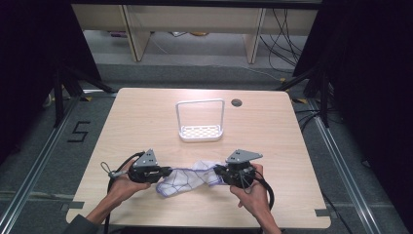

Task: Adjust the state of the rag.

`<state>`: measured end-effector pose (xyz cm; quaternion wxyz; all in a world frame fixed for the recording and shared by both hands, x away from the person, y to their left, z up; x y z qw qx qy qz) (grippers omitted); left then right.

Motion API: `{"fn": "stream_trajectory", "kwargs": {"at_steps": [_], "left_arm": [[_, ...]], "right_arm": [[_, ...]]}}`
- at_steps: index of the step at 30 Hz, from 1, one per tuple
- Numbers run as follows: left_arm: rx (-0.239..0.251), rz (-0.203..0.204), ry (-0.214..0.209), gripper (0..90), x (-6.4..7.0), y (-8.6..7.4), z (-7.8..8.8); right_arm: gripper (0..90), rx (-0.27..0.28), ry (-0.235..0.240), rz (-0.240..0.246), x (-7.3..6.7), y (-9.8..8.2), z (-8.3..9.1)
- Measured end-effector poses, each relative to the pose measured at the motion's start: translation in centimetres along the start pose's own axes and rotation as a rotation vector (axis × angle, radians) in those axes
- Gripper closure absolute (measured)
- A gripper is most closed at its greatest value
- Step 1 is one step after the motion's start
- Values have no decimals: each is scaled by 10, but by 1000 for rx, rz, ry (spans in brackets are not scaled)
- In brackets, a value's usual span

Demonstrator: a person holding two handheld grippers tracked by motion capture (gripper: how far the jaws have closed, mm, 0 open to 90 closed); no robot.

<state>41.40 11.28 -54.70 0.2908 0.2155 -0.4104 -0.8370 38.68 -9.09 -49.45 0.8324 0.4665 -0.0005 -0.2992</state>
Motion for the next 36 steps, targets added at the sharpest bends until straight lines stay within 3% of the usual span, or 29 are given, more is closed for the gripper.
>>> {"fn": "stream_trajectory", "kwargs": {"at_steps": [1, 3, 5, 7, 9, 16, 17, 21, 24, 25, 27, 31, 32, 34, 36], "left_arm": [[27, -18, -12, 859, 3, 8, 11], [44, -21, -20, 862, 4, 14, 20], [68, -8, -37, 866, 7, 27, 39], [86, 3, -52, 866, 9, 32, 45], [108, 20, -76, 866, 13, 42, 60], [154, 29, -113, 865, 21, 65, 92], [173, 32, -118, 865, 22, 74, 101], [194, 52, -133, 866, 25, 86, 114], [216, 63, -152, 865, 27, 97, 128], [221, 69, -154, 865, 28, 101, 133], [250, 81, -164, 865, 26, 116, 146], [275, 98, -154, 864, 19, 135, 155], [275, 98, -154, 864, 19, 135, 155], [249, 111, -149, 864, 14, 137, 144], [203, 133, -133, 863, 7, 133, 124]], "right_arm": [[885, 9, 1, 33, 1, 3, 3], [885, 14, 2, 39, -1, 4, 6], [886, 39, 12, 41, -8, 11, 19], [886, 56, 13, 67, -8, 15, 23], [887, 75, 23, 59, -16, 22, 37], [886, 117, 47, 101, -36, 36, 64], [887, 137, 63, 109, -45, 41, 73], [887, 151, 81, 116, -54, 47, 84], [887, 179, 115, 108, -65, 55, 95], [886, 198, 153, 112, -71, 62, 103], [886, 214, 156, 129, -76, 71, 112], [886, 224, 165, 125, -79, 86, 122], [886, 225, 136, 141, -74, 89, 123], [886, 222, 131, 141, -69, 91, 121], [886, 188, 91, 119, -50, 89, 111]]}}
Point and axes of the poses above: each handheld gripper's, and its own axes: z roughly backward along the jaws, y roughly out of its top, x roughly to its right, the point moved 9 cm from there along -z, roughly forward along the jaws, and after that the axes turned 15 degrees about y, right-handed, at the moved point
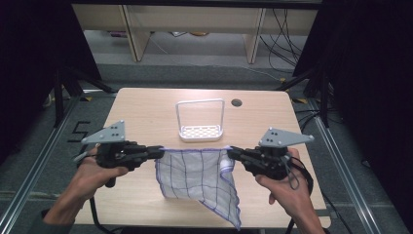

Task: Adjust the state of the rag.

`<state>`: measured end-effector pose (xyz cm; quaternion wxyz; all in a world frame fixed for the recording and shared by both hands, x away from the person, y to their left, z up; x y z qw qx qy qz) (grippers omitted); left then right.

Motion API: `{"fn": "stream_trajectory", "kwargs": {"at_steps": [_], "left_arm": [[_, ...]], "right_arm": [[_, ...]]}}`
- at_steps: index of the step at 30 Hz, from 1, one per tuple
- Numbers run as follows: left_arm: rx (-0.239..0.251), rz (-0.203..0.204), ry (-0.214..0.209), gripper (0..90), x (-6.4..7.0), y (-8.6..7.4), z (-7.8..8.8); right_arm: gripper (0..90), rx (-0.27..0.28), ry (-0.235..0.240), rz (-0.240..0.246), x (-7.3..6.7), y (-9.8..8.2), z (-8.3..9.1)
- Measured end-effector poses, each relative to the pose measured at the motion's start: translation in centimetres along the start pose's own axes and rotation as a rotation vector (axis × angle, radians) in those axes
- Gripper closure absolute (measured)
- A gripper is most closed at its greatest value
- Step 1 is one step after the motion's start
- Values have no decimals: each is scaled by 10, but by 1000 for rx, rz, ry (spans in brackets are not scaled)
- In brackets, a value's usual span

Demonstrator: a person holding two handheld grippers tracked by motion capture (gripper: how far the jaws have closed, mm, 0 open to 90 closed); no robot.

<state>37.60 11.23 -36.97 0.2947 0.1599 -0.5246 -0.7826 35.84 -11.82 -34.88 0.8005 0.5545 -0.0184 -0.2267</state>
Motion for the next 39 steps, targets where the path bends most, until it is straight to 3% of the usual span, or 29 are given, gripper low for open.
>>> {"fn": "stream_trajectory", "kwargs": {"at_steps": [1, 2, 3, 4, 5, 6, 7, 8, 9, 10, 11, 12, 14, 15, 16, 20, 21, 24, 27, 28, 29, 30, 31, 33, 34, 36, 37, 39], "left_arm": [[-21, 15, 6, 863, -6, -6, -11], [-61, 33, 30, 862, -19, -21, -32], [-82, 52, 38, 862, -25, -30, -42], [-82, 52, 38, 862, -25, -30, -42], [-100, 63, 52, 862, -32, -39, -53], [-114, 72, 65, 861, -38, -47, -63], [-137, 86, 101, 861, -50, -62, -82], [-137, 86, 101, 861, -50, -62, -82], [-157, 92, 123, 861, -58, -74, -98], [-157, 92, 123, 861, -58, -74, -98], [-171, 94, 140, 860, -64, -83, -110], [-171, 94, 140, 860, -64, -83, -110], [-191, 93, 169, 859, -73, -94, -125], [-191, 93, 169, 859, -73, -94, -125], [-199, 92, 177, 858, -76, -98, -131], [-226, 94, 198, 854, -82, -109, -144], [-240, 80, 204, 852, -84, -112, -147], [-249, 79, 219, 849, -86, -118, -155], [-283, 53, 240, 836, -90, -125, -160], [-283, 53, 240, 831, -90, -125, -160], [-281, 78, 243, 826, -89, -127, -164], [-311, 54, 242, 821, -92, -132, -166], [-293, 85, 252, 811, -91, -132, -169], [-303, 81, 255, 801, -92, -133, -170], [-307, 77, 257, 765, -93, -134, -171], [-306, 76, 257, 744, -92, -134, -171], [-324, 51, 250, 703, -93, -136, -169], [-326, 47, 261, 625, -92, -136, -167]], "right_arm": [[886, -18, -11, -45, 18, -11, -9], [886, -37, -15, -73, 28, -20, -15], [886, -59, -32, -80, 41, -28, -20], [886, -70, -31, -138, 49, -37, -26], [886, -70, -31, -138, 49, -37, -26], [885, -98, -45, -166, 72, -54, -38], [885, -109, -56, -216, 79, -63, -44], [885, -109, -56, -216, 79, -63, -44], [884, -153, -72, -220, 97, -78, -56], [884, -153, -72, -220, 97, -78, -56], [884, -185, -110, -220, 113, -88, -63], [884, -185, -110, -220, 113, -88, -63], [883, -189, -134, -259, 128, -97, -75], [883, -189, -134, -259, 128, -97, -75], [881, -221, -163, -224, 143, -103, -82], [877, -268, -181, -202, 158, -111, -88], [876, -306, -198, -209, 167, -117, -90], [870, -319, -211, -215, 175, -122, -94], [829, -353, -228, -256, 185, -131, -100], [822, -361, -229, -257, 187, -134, -101], [819, -364, -237, -271, 189, -136, -104], [810, -372, -250, -276, 191, -138, -105], [799, -380, -260, -274, 194, -140, -106], [789, -379, -269, -268, 196, -140, -107], [745, -388, -276, -274, 197, -141, -109], [743, -385, -281, -281, 198, -141, -110], [711, -387, -276, -283, 197, -142, -109], [674, -386, -285, -284, 198, -142, -107]]}}
Point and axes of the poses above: each handheld gripper's, and its own axes: z roughly backward along the jaws, y roughly out of its top, x roughly to its right, the point moved 9 cm from there along -z, roughly forward along the jaws, and after that the axes turned 15 degrees about y, right-handed, at the moved point
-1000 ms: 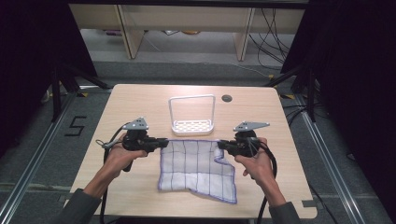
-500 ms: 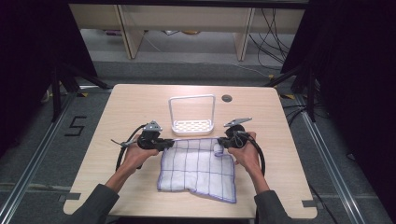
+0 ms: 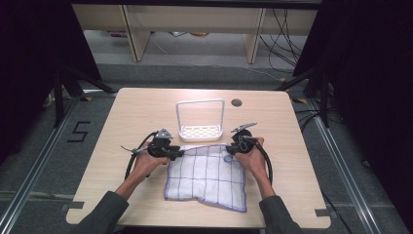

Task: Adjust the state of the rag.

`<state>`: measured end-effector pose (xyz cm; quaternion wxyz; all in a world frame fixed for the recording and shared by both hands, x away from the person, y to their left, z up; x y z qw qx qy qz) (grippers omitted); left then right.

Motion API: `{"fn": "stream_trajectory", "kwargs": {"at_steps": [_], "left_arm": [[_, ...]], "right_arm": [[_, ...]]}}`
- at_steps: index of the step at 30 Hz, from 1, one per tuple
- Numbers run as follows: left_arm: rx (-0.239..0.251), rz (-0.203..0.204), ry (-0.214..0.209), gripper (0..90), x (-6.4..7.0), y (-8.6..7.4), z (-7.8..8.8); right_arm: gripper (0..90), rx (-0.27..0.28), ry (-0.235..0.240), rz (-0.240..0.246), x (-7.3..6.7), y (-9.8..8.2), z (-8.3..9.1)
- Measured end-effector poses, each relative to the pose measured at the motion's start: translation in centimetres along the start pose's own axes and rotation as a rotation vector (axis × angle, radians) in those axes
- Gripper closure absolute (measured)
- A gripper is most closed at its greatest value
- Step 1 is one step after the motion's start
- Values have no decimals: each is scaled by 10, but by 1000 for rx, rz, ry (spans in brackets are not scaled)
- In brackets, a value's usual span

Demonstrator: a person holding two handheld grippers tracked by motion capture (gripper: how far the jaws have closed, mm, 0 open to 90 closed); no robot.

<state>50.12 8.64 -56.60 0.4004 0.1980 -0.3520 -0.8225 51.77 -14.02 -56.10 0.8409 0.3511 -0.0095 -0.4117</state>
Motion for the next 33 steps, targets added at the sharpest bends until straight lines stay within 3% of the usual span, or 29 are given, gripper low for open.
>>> {"fn": "stream_trajectory", "kwargs": {"at_steps": [1, 4, 6, 9, 10, 11, 12, 13, 14, 15, 16, 18, 19, 20, 23, 24, 25, 26, 27, 28, 29, 30, 33], "left_arm": [[0, 0, 0, 571, 0, 0, 0], [-6, -1, 21, 521, -2, -1, 5], [-8, 34, 40, 398, -6, -2, 14], [11, 68, 21, 358, -6, -2, 24], [10, 72, 12, 333, -5, -3, 31], [19, 99, 6, 333, -3, -3, 36], [5, 82, -8, 323, -2, -8, 46], [9, 102, -13, 317, 2, -10, 52], [8, 104, -23, 317, 5, -13, 57], [5, 98, -33, 318, 9, -18, 64], [2, 97, -47, 318, 13, -24, 71], [-9, 108, -76, 324, 21, -36, 84], [-23, 114, -95, 324, 27, -46, 91], [-30, 120, -101, 325, 30, -52, 95], [-43, 128, -113, 326, 37, -63, 101], [-48, 123, -119, 329, 42, -70, 104], [-48, 123, -119, 330, 42, -70, 104], [-45, 118, -120, 337, 45, -72, 106], [-42, 135, -125, 337, 49, -74, 107], [-52, 114, -139, 348, 56, -81, 109], [-52, 114, -139, 352, 56, -81, 109], [-54, 96, -141, 356, 63, -85, 110], [-46, 92, -137, 373, 67, -87, 109]], "right_arm": [[674, 0, 0, 0, 0, 0, 0], [609, 15, -16, -10, 1, 1, 5], [545, 18, -17, 0, -2, 1, 13], [519, 25, -9, 5, -6, 1, 20], [478, 54, -16, 8, -7, 1, 29], [478, 54, -16, 8, -7, 1, 29], [468, 43, 1, -15, -11, -2, 36], [463, 53, 9, -2, -13, -4, 42], [457, 91, 11, 3, -19, -7, 51], [457, 91, 11, 3, -19, -7, 51], [457, 72, 15, -1, -25, -13, 58], [455, 92, 39, 49, -38, -23, 67], [454, 96, 72, 47, -53, -35, 73], [454, 102, 68, 74, -56, -39, 75], [454, 104, 60, 33, -68, -54, 83], [451, 112, 69, 37, -80, -70, 87], [451, 112, 69, 37, -80, -70, 87], [449, 100, 82, 51, -88, -82, 88], [449, 100, 82, 51, -88, -82, 88], [449, 98, 82, 56, -97, -95, 89], [449, 98, 82, 56, -97, -95, 89], [448, 72, 94, 60, -105, -109, 87], [450, 37, 82, 57, -111, -123, 84]]}}
Point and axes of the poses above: each handheld gripper's, and its own axes: z roughly backward along the jaws, y roughly out of its top, x roughly to its right, the point moved 9 cm from there along -z, roughly forward along the jaws, and after that the axes turned 15 degrees about y, right-handed, at the moved point
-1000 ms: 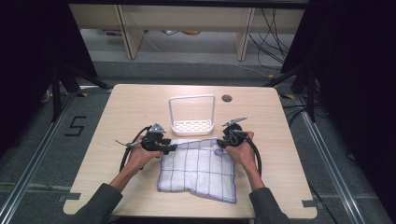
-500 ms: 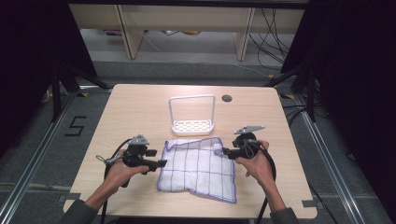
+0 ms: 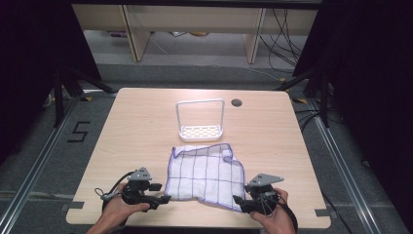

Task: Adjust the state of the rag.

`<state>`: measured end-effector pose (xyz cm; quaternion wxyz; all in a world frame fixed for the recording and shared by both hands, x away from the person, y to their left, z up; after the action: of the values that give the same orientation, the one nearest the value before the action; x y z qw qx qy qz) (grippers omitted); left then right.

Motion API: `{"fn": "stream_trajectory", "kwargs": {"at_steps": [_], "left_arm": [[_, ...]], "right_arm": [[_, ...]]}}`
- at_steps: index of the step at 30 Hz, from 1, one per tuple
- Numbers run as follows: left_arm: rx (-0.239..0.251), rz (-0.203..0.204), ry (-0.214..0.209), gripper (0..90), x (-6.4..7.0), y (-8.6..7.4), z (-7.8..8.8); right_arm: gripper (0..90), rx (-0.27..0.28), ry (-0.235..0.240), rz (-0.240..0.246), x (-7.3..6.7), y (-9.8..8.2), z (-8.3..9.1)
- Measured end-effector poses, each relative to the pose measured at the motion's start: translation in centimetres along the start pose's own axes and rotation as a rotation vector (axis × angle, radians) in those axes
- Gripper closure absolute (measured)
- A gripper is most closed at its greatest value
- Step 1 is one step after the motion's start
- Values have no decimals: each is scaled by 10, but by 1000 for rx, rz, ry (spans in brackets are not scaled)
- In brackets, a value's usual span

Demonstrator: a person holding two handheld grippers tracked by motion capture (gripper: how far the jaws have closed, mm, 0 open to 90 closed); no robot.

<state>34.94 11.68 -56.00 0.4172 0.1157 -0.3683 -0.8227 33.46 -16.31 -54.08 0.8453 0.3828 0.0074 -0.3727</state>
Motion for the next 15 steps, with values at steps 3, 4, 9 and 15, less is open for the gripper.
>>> {"fn": "stream_trajectory", "kwargs": {"at_steps": [3, 4, 9, 15], "left_arm": [[5, -14, -1, 416, 2, -2, -2], [-1, -16, 6, 416, 3, -3, -2], [22, -28, 41, 490, 1, 0, -10], [13, -145, 56, 761, 4, -5, -20]], "right_arm": [[452, -15, -3, 2, -2, -13, -3], [454, -7, -2, -16, -5, -15, -4], [459, -71, -34, -25, -7, -29, -10], [759, -113, -28, 54, -5, -33, -13]]}}
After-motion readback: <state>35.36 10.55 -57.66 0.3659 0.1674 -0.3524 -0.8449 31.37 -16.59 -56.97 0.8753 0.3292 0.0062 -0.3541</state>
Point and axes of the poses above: each handheld gripper's, and its own axes: z roughly backward along the jaws, y roughly out of its top, x roughly to its right, the point moved 9 cm from there along -z, roughly forward along the jaws, and after that the axes turned 15 degrees about y, right-handed, at the moved point
